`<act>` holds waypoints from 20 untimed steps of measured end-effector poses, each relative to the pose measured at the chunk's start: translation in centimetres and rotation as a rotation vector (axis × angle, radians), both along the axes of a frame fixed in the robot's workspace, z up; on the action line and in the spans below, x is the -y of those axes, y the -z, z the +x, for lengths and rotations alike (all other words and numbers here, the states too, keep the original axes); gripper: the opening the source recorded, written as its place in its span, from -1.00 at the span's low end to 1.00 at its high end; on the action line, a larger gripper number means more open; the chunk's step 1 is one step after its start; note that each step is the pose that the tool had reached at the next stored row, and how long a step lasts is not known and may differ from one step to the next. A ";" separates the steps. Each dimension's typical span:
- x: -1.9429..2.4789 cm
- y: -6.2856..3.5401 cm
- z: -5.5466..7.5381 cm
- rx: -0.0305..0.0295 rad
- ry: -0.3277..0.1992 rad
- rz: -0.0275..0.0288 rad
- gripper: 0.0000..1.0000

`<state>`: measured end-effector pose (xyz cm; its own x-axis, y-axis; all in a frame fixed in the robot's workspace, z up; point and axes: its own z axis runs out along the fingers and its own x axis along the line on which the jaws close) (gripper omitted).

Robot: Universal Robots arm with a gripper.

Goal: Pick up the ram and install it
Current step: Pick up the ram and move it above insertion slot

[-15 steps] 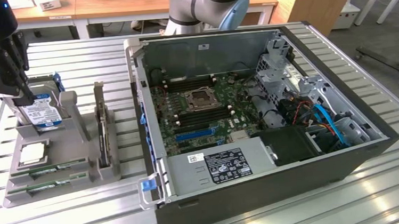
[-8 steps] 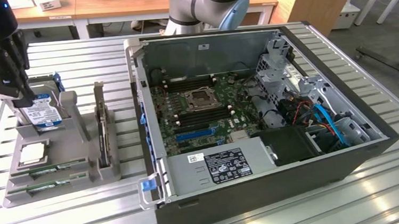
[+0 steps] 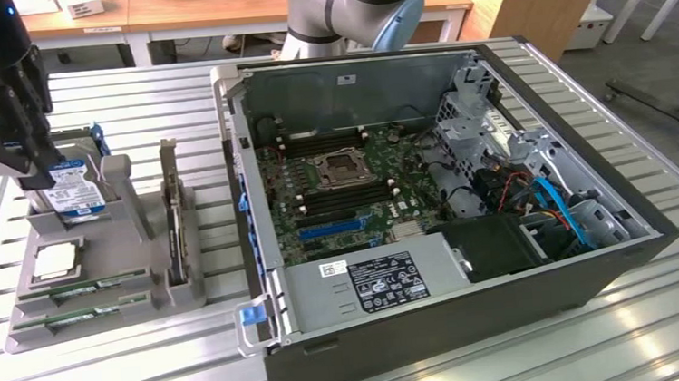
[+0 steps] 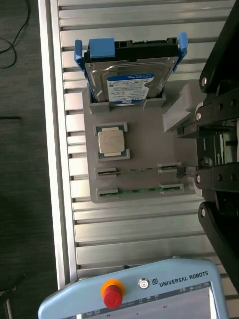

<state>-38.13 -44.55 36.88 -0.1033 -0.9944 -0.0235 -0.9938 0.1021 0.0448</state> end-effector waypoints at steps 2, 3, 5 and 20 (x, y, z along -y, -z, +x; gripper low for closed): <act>0.00 0.34 0.0 -0.0002 0.000 -0.0002 -0.29; 0.00 0.53 0.0 -0.0002 0.000 -0.0002 -0.29; 0.00 0.89 0.0 -0.0003 0.000 -0.0002 -0.29; 0.08 2.05 0.0 0.0000 0.000 0.0000 -0.29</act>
<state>-38.15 -44.63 34.83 -0.1034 -0.9944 -0.0235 -0.9937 0.1023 0.0447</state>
